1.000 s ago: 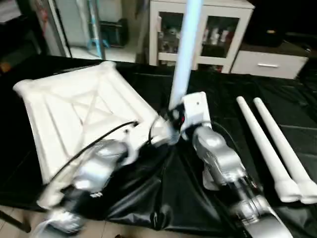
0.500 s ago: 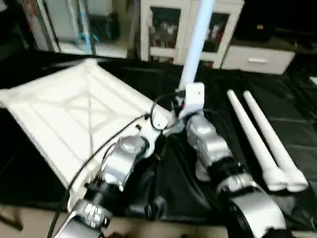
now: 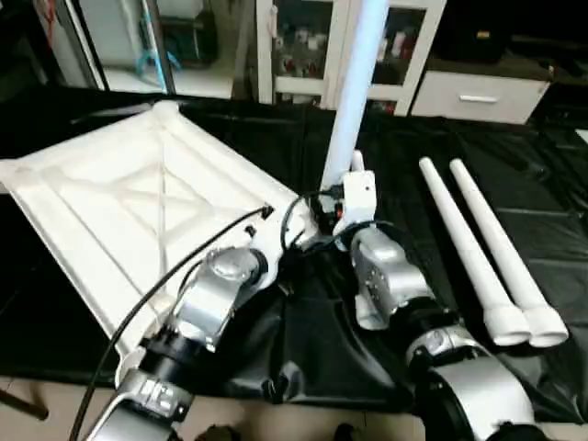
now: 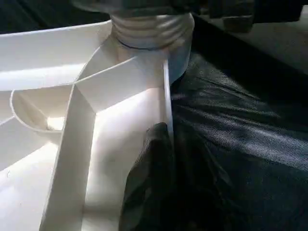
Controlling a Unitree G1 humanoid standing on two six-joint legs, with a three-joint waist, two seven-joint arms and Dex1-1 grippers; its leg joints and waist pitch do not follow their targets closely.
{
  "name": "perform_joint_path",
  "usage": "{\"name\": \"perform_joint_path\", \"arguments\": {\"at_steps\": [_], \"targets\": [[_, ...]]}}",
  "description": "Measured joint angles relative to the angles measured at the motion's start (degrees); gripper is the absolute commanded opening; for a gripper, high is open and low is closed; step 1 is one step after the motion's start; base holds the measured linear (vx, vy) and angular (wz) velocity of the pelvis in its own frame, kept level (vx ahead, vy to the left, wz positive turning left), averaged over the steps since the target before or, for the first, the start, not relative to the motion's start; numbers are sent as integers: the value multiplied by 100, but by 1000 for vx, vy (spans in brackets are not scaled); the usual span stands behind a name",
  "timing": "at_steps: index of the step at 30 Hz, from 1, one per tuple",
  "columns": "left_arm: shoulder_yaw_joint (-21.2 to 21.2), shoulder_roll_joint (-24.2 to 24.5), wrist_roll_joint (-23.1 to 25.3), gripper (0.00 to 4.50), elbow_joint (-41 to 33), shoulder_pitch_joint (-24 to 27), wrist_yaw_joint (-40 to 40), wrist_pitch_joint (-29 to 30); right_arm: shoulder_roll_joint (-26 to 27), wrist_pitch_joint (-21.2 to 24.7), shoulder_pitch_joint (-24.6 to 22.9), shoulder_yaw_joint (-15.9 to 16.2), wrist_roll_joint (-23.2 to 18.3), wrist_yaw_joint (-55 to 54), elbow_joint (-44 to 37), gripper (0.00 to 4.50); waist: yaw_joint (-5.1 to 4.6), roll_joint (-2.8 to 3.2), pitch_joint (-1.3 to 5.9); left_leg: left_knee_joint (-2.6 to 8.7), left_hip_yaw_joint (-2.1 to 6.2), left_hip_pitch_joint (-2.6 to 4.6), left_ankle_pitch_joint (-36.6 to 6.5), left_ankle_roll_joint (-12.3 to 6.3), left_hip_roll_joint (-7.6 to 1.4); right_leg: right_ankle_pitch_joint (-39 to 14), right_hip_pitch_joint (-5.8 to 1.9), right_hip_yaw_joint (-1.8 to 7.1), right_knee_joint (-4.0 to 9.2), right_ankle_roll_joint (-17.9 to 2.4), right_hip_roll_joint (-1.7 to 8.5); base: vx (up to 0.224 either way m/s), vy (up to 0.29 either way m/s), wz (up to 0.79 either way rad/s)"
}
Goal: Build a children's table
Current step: Insert table leg to table base
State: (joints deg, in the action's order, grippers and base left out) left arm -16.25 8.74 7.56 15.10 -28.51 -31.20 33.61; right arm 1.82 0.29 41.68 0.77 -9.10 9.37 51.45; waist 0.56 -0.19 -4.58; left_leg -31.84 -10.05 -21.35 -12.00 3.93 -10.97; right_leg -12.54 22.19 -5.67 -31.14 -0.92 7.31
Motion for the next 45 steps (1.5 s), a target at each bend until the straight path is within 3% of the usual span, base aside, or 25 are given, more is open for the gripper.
{"name": "perform_joint_path", "arguments": {"at_steps": [1,7,9,11,14,20,24,29,38,45], "targets": [[-12,36,-7,0,-39,16,-55,-10,-36,42,-77,14,-14,118,-165,377,8,0,0,-10,-17,-1,11,3,1,45,5,27,-7,1,0,0,0,0],[-98,477,-114,0,-388,177,-533,-148,-427,453,-428,171,-182,994,-1222,426,125,-1,2,-19,-45,-10,118,-18,-3,225,52,67,-37,3,-3,0,0,0],[-112,596,-133,0,-503,225,-689,-193,-584,583,-510,203,-230,1260,-1492,443,145,-6,5,-37,-49,-9,253,-31,-7,321,79,95,-110,26,-6,0,0,0],[-126,723,-173,0,-626,305,-832,-256,-709,738,-648,246,-254,1525,-1749,443,152,-12,9,-53,-51,-3,252,-30,-4,353,93,170,-149,74,-35,0,0,0],[-159,984,-289,0,-800,412,-1133,-420,-1052,1040,-931,386,-290,2047,-2183,443,163,-17,13,-57,-49,-8,253,-29,-10,357,107,205,-195,86,-57,59,-26,4],[-188,1723,-556,0,-1096,572,-2076,-844,-1820,1445,-1465,775,-500,3398,-3045,443,203,-14,21,-79,-69,-37,266,-7,-91,339,116,212,-212,146,-129,76,-20,2],[-233,2028,-676,0,-1192,604,-2558,-1085,-2029,1640,-1554,934,-504,3883,-3361,443,224,-27,30,-91,-103,-87,270,-37,-91,330,169,217,-235,132,-126,14,1,0],[-329,2301,-728,0,-1243,647,-2928,-1271,-2297,1856,-1664,1113,-554,4293,-3691,443,257,-37,35,-137,-121,-72,247,-8,-90,316,168,240,-288,115,-115,0,0,0],[-401,2434,-775,0,-1236,739,-3139,-1415,-2588,2073,-1683,1281,-590,4866,-3892,443,235,-72,57,-209,-121,-54,250,-8,-87,308,165,336,-334,141,-136,-18,1,0],[-401,2467,-780,0,-1223,738,-3211,-1434,-2853,2127,-1683,1417,-588,5230,-3994,443,216,-104,78,-218,-120,-54,250,-8,-88,337,164,342,-337,109,-141,0,0,0]]}}
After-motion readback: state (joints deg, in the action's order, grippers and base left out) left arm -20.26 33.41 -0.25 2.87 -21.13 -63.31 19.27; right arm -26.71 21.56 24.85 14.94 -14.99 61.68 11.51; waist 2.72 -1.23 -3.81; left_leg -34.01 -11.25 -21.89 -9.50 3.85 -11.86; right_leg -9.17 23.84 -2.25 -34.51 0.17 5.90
